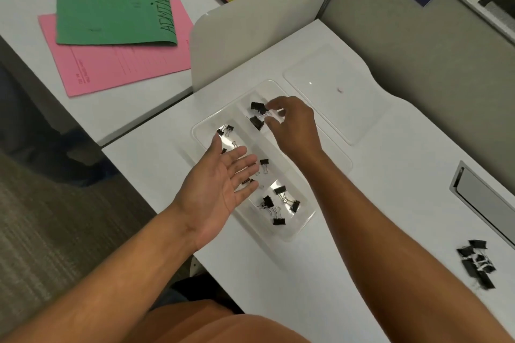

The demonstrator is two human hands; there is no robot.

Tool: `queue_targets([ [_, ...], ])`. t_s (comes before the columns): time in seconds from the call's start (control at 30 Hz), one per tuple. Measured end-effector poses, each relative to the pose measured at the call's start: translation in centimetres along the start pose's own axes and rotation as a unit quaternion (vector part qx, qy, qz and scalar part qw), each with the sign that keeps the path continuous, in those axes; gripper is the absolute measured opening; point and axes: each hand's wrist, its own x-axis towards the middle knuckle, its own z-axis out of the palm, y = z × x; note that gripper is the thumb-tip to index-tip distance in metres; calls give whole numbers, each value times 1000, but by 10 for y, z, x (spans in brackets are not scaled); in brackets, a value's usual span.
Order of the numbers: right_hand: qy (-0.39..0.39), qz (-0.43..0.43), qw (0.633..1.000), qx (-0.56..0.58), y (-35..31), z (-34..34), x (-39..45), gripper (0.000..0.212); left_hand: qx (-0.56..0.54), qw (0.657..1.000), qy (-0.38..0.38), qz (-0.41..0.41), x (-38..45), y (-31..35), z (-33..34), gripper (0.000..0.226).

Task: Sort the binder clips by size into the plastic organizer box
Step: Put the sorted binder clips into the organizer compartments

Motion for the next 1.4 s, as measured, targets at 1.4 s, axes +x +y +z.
queue_targets([
  [1.4, 330, 382, 861, 63, 429, -342, -474, 36, 774, 468, -371, 211, 85, -538, 376, 55],
])
